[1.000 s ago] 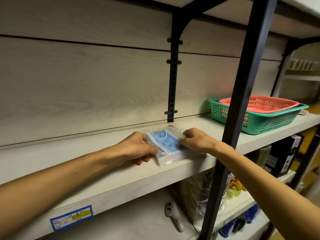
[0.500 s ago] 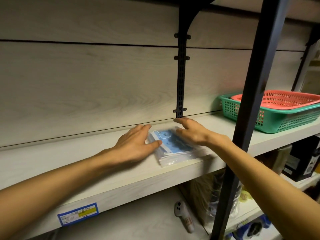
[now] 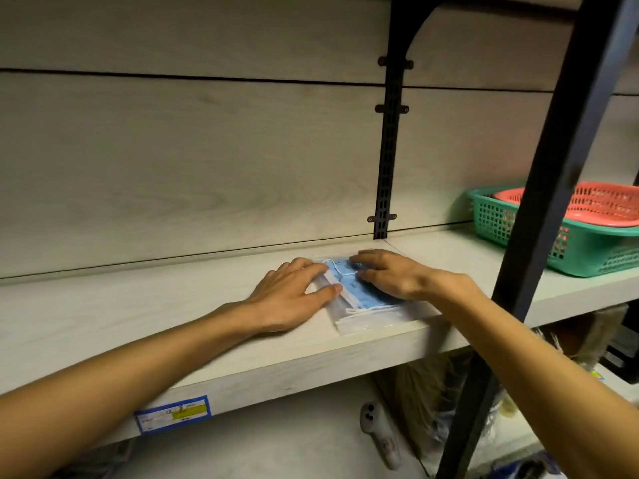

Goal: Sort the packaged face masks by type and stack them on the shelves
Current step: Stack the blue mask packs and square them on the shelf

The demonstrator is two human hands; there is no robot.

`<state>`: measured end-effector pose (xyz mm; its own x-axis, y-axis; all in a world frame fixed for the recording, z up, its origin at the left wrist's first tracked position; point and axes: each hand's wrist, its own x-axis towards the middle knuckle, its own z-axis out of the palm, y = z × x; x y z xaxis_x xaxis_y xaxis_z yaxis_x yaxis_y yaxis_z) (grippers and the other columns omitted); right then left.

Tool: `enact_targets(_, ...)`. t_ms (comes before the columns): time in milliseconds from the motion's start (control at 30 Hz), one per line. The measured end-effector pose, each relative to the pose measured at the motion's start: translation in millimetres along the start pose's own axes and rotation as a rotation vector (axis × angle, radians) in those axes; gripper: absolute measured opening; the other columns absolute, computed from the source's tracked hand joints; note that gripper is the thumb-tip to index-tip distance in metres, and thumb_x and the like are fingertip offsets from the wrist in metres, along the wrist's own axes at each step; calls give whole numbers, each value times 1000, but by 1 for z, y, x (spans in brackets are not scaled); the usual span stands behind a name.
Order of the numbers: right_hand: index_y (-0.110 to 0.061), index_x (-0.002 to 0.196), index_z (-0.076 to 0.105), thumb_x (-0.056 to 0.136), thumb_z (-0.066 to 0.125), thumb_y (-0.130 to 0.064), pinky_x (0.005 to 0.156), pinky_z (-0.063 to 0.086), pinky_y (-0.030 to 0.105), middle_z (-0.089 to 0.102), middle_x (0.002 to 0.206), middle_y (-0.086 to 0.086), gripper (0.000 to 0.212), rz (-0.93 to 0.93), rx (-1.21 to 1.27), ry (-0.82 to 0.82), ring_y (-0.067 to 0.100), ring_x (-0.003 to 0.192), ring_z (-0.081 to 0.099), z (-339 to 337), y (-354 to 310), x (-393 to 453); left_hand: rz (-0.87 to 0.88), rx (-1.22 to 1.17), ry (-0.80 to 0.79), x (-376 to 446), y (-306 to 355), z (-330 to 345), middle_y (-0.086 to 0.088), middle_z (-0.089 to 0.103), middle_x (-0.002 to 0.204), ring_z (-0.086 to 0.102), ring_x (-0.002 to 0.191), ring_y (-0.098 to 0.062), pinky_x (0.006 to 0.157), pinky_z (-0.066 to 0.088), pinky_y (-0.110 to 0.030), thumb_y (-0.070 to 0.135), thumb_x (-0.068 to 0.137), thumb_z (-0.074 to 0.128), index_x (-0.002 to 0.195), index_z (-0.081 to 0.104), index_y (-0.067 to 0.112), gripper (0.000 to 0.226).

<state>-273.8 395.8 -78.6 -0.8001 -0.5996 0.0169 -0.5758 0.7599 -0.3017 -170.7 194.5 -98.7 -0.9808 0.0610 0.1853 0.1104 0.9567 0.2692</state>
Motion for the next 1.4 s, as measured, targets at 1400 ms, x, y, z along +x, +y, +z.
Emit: enact_targets(1400,-33,121,64,100,44,-39,91,55,30,67,118,-15,29,-1049,216,185,1,103,61,190,-584,-41,-331,-123,836,-520,-302,-190,6,73,94,73,80,-11,71,58,-18,2,93,66,107,71,16,21)
